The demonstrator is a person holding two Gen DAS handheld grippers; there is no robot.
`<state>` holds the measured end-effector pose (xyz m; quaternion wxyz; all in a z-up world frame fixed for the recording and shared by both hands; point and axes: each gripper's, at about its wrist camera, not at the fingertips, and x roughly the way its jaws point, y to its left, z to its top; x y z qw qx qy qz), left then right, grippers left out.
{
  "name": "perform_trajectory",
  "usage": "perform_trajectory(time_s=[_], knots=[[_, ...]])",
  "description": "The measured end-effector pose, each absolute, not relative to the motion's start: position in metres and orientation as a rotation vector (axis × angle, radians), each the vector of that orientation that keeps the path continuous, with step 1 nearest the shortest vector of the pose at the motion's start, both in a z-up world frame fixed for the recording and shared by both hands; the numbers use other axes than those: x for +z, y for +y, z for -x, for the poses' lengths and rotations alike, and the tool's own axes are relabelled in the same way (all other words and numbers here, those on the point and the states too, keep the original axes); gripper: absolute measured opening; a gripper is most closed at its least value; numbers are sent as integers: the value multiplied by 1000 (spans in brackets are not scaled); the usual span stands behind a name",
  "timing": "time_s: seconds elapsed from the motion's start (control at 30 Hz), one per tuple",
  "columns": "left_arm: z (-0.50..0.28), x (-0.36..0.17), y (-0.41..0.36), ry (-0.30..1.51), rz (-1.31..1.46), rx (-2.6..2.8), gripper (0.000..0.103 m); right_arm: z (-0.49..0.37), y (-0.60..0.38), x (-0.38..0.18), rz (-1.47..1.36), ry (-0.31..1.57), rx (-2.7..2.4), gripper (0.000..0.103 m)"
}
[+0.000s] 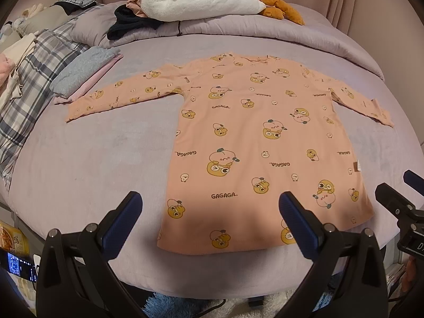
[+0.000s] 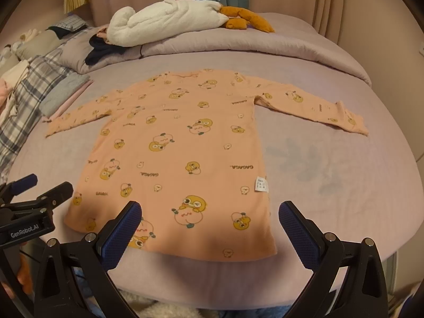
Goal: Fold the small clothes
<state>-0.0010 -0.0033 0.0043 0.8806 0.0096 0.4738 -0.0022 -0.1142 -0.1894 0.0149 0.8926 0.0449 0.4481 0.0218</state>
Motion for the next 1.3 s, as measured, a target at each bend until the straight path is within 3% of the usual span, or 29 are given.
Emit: perform_trajectory(time_s=[1.3], knots=[[2, 6, -3, 983, -41, -8, 103, 115, -189, 12, -95, 933, 49, 102]])
